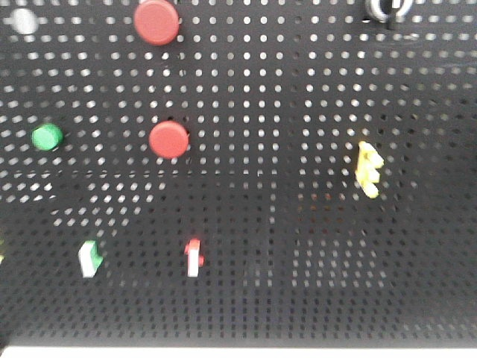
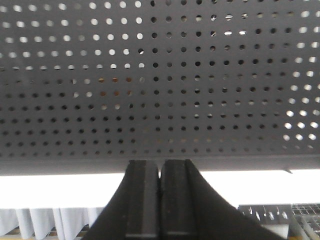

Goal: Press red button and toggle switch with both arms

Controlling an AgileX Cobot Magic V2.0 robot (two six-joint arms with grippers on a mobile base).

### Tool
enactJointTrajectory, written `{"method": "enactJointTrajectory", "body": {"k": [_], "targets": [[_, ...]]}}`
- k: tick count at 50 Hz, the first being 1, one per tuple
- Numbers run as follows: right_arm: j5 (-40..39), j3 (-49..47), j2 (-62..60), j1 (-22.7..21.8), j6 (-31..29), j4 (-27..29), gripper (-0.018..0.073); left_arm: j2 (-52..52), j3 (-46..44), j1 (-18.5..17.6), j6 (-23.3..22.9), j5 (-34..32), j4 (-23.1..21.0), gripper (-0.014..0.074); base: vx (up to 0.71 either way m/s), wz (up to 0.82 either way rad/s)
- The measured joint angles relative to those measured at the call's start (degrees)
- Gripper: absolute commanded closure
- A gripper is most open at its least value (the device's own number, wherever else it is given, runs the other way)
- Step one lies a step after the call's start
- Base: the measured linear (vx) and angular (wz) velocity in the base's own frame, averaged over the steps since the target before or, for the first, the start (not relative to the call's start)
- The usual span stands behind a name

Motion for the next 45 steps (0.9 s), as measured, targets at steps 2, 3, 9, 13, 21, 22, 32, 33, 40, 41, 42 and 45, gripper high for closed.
{"method": "enactJointTrajectory", "body": {"k": [2,3,9,13,21,22,32,33,40,41,42,45], "targets": [[0.0,0.0,0.0,0.0,0.0,0.0,0.0562,0.0,0.0,0.0,0.0,0.0,0.0,0.0594,0.14,-0.03],[0.0,0.0,0.0,0.0,0.0,0.0,0.0562,0.0,0.0,0.0,0.0,0.0,0.0,0.0594,0.13,-0.01],[0.0,0.0,0.0,0.0,0.0,0.0,0.0562,0.0,0.0,0.0,0.0,0.0,0.0,0.0594,0.10,-0.03],[0.0,0.0,0.0,0.0,0.0,0.0,0.0562,0.0,0.0,0.0,0.0,0.0,0.0,0.0594,0.07,-0.02],[0.0,0.0,0.0,0.0,0.0,0.0,0.0562,0.0,0.0,0.0,0.0,0.0,0.0,0.0594,0.05,-0.02],[0.0,0.0,0.0,0.0,0.0,0.0,0.0562,0.0,0.0,0.0,0.0,0.0,0.0,0.0594,0.03,-0.01],[-2.8,0.0,0.0,0.0,0.0,0.0,0.0562,0.0,0.0,0.0,0.0,-1.3,0.0,0.0594,0.00,0.00],[-3.5,0.0,0.0,0.0,0.0,0.0,0.0562,0.0,0.0,0.0,-0.1,-2.2,0.0,0.0594,0.00,0.00],[-11.3,-0.8,0.0,0.0,0.0,0.0,0.0562,0.0,-0.6,0.0,-3.7,-8.6,-2.3,0.0594,0.00,0.00],[-11.5,-1.7,0.0,0.0,0.0,0.0,0.0562,0.0,-1.0,0.0,-4.3,-8.4,-2.5,0.0594,0.00,0.00],[-11.4,-2.4,0.0,0.0,0.0,-0.1,0.0562,0.0,-2.0,0.0,-4.9,-8.0,-2.8,0.0594,0.00,0.00],[-10.7,-6.1,0.5,0.0,0.0,-0.2,0.0562,0.1,-6.5,0.0,-5.6,-6.3,-2.8,0.0594,0.00,0.00]]}}
